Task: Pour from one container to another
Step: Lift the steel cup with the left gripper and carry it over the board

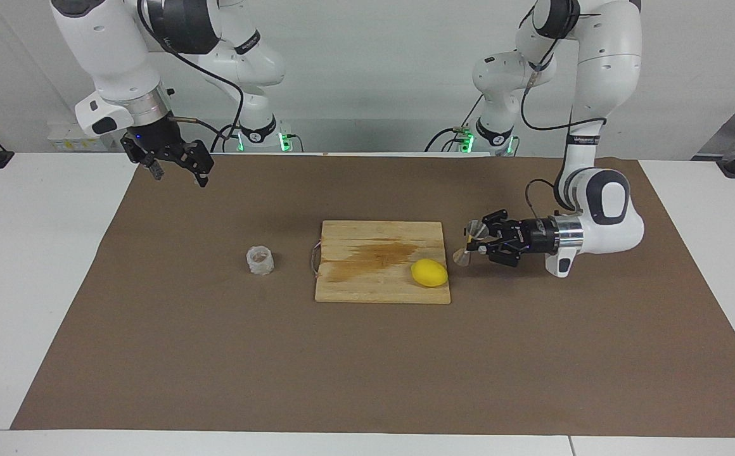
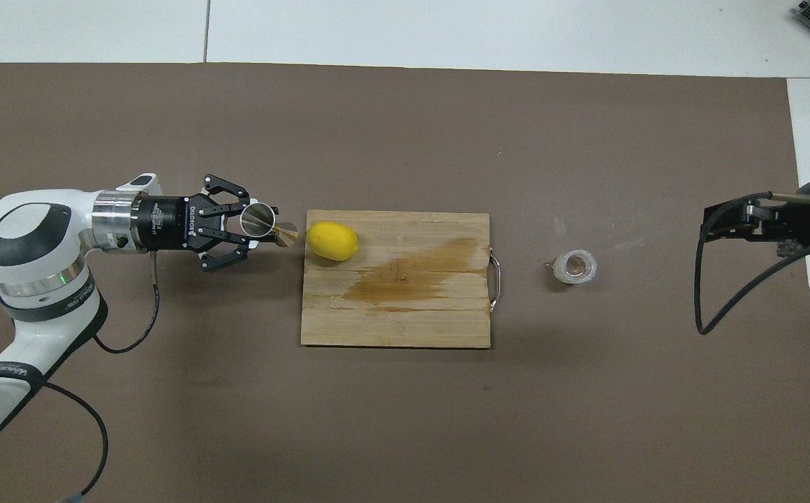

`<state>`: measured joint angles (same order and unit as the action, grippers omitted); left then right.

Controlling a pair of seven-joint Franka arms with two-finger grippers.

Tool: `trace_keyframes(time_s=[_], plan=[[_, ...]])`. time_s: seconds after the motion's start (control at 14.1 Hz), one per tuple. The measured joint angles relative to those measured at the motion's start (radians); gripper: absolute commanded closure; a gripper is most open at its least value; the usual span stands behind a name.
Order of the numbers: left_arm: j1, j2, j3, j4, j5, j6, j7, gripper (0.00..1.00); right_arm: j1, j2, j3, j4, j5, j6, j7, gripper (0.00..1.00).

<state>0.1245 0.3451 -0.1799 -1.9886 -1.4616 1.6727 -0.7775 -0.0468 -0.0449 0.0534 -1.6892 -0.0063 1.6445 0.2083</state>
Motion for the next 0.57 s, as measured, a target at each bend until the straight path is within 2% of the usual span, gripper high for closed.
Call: trace_keyframes(time_s=[0.21, 0.57], plan=[[-0.087, -0.034, 0.0, -0.039, -0.071, 0.095, 0.0, 1.0, 0.0, 0.0, 0.0, 0.0, 0.0, 0.0, 0.0, 0.0], [-0.199, -0.049, 0.0, -0.059, -0.172, 0.217, 0.0, 1.0, 0.0, 0.0, 0.0, 0.0, 0.0, 0.0, 0.0, 0.0]])
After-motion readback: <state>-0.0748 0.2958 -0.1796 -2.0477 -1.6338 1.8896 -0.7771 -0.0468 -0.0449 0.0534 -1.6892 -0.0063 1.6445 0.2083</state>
